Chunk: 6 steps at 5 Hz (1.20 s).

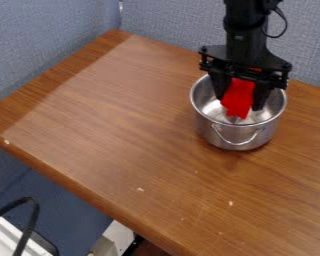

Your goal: Put the red object in the metal pot

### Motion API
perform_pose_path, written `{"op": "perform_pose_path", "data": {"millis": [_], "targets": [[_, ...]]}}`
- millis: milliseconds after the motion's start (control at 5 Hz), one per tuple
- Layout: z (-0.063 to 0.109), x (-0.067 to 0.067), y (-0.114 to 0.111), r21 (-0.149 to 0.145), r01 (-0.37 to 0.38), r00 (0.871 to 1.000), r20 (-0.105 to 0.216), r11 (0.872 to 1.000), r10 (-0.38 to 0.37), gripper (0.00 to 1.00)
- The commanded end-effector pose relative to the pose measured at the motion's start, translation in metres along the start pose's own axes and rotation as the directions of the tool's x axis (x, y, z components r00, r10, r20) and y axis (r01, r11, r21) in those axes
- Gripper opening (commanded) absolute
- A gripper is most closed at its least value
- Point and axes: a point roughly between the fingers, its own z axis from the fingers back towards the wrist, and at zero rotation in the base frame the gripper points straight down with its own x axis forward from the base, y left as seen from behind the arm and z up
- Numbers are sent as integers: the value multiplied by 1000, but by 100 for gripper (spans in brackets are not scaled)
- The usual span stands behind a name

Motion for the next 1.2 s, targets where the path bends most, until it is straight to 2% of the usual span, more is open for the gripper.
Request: {"op": "perform_pose_path", "data": {"millis": [0, 200, 400, 600, 800, 1000], "targets": [[1, 7, 10, 7, -67, 997, 32, 998, 67, 0], [-2, 15, 15, 1, -35, 999, 24, 999, 35, 0], [3, 23, 20, -14, -2, 1000, 22, 1000, 2, 0], [18, 29, 30, -37, -67, 997, 44, 997, 69, 0], [25, 32, 35, -49, -112, 992, 55, 992, 115, 0], [12, 37, 22, -38, -109, 993, 50, 993, 111, 0]]}}
